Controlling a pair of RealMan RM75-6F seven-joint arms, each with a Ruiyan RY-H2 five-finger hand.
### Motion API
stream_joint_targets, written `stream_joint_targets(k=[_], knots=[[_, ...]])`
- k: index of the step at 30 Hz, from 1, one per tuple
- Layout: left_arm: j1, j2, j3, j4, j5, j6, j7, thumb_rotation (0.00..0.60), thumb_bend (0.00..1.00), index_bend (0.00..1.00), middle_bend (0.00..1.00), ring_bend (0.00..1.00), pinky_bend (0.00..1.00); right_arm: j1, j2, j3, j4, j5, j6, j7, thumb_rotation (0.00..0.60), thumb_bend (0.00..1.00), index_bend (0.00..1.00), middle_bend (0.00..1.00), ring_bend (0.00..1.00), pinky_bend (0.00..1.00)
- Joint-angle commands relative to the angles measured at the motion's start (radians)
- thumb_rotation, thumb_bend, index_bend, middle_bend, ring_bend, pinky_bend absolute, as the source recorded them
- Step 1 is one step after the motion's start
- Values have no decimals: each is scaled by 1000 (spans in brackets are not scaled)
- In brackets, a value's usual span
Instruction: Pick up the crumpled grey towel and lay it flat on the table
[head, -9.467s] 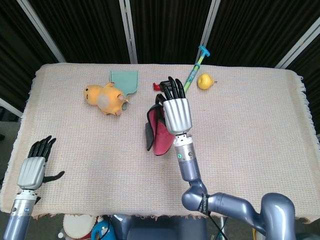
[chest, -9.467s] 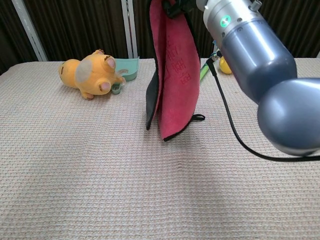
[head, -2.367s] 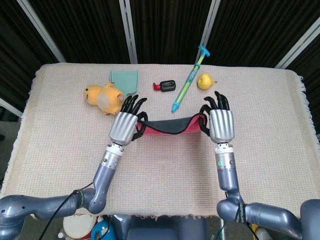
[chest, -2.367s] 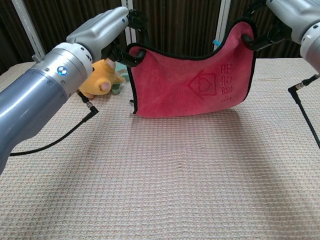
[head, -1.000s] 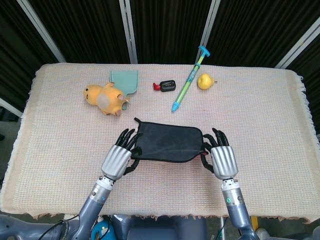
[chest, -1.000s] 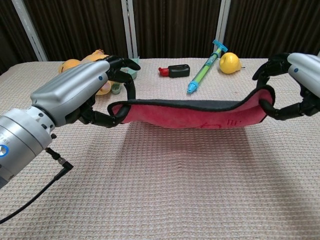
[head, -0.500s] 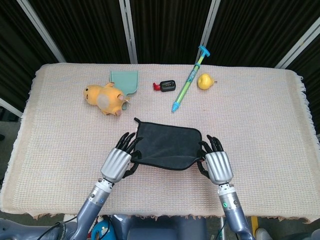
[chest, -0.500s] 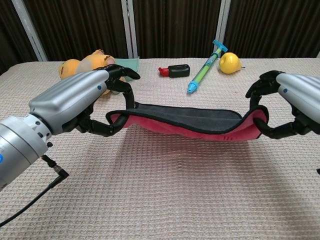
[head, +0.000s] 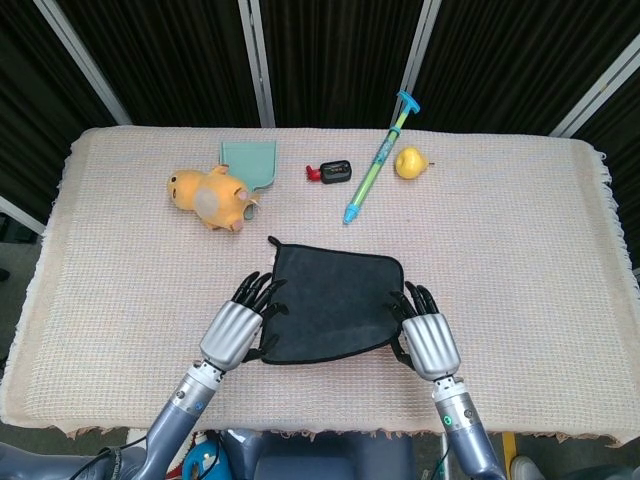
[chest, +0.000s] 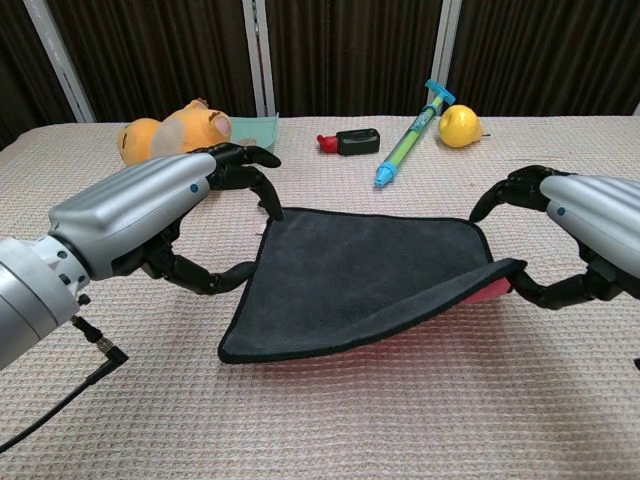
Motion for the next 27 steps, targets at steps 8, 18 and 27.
stream_joint_targets(k=[8, 18, 27], knots=[[11, 67, 25, -51, 18, -33, -19, 600, 246, 194, 62, 0, 23, -16, 1, -13, -33, -12, -1, -78, 600, 513, 9, 61, 0, 38], [45, 126, 46, -67, 44, -15, -57, 600, 234, 152, 54, 0, 18, -44, -4, -33, -52, 2, 9, -176, 600, 431, 0, 0, 0, 0], [80, 178, 61, -86, 72, 16, -89, 600, 195, 131, 49, 0, 17, -68, 7, -57, -84, 43, 12, -294, 600, 262, 0, 0, 0, 0]])
